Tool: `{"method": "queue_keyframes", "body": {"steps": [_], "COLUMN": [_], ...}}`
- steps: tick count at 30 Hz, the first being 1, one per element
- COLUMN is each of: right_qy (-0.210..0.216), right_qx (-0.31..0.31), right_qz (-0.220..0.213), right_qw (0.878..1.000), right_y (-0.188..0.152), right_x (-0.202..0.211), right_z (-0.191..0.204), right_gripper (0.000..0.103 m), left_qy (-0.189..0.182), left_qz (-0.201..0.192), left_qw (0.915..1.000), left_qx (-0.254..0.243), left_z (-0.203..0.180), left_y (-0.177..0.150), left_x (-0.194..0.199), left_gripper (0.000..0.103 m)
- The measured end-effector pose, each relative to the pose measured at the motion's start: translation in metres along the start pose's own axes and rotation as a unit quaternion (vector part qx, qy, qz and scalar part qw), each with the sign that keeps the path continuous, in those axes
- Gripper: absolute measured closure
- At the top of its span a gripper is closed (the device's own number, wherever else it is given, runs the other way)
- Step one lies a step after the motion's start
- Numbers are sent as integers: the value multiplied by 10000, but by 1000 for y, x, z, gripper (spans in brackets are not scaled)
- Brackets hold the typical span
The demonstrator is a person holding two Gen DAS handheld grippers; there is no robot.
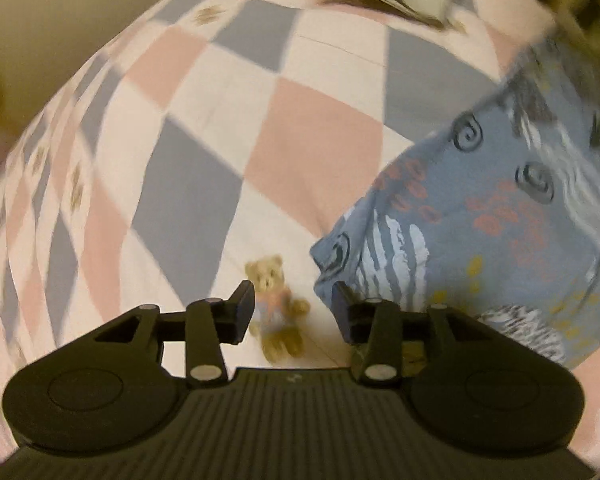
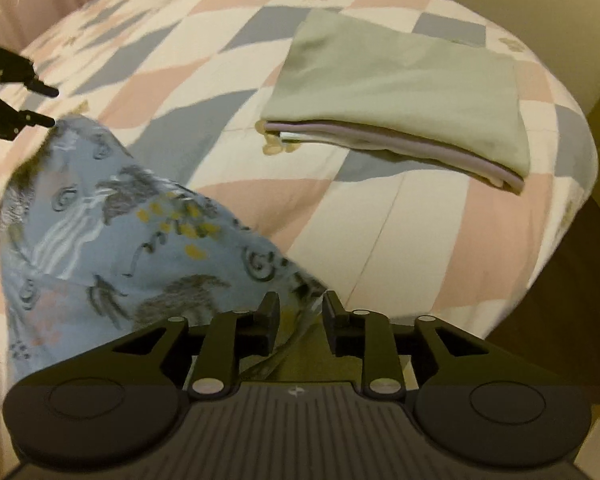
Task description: Fold clothes
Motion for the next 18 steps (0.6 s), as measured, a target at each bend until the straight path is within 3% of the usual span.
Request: {"method": "queue_keyframes", "body": {"steps": [5, 9, 13, 15, 18], "right_qy": [242, 455, 522, 511, 386], "right_qx": [-95, -21, 103, 183, 347], "right_qz": [37, 127, 145, 128, 46], "right_qw": [9997, 9989, 9985, 9984, 9986], "right_y": [-16, -25, -24, -22, -14], "right_x": [15, 14, 6, 2, -4], "right_z": [25, 45, 53, 51, 40], "right_gripper": [72, 72, 69, 65, 58], "left_qy": [83, -116, -87, -108, -190], "left_qz": [-35, -66, -234, -292, -315], "left_qw": [9959, 9893, 9806, 9751, 9748], "left_qx": [904, 1452, 1944, 2194, 2201], "left_z": [1, -7, -3, 0, -2], "left_y": [-19, -27, -27, -27, -25], "left_x": [14, 5, -10, -16, -23], "left_gripper": [66, 66, 68, 78, 92]}}
Point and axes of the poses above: each gripper's, at about its wrist camera, not at the fingertips, and x roughly against the way its jaws point, z to its left, y to its top, the point moved 5 cm from there along -x, roughly the way its jaws point, and after that the axes turned 15 degrees about -z, right-handed, at the moved point
